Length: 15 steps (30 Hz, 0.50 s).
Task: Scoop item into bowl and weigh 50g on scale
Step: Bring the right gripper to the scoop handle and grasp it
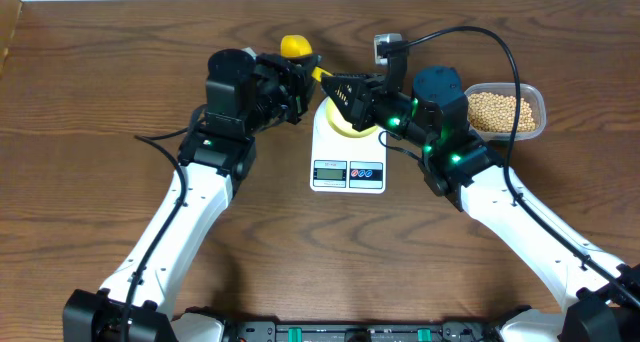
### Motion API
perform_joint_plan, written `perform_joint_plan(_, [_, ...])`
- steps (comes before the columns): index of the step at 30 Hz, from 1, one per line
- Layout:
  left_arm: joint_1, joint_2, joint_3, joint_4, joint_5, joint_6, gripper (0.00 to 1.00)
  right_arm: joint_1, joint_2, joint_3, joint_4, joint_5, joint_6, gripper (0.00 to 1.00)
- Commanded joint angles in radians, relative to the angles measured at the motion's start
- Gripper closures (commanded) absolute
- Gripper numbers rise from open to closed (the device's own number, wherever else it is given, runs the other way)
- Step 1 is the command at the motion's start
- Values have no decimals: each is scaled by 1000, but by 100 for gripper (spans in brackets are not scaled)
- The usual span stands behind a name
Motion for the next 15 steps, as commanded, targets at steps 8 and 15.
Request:
perform_joint_plan(8, [-44,1,5,6,29,34,92,4,7,16,-1,51,2,94])
perform_joint_plan(15, [-44,1,5,6,18,140,85,-14,7,16,-7,76,-9,99])
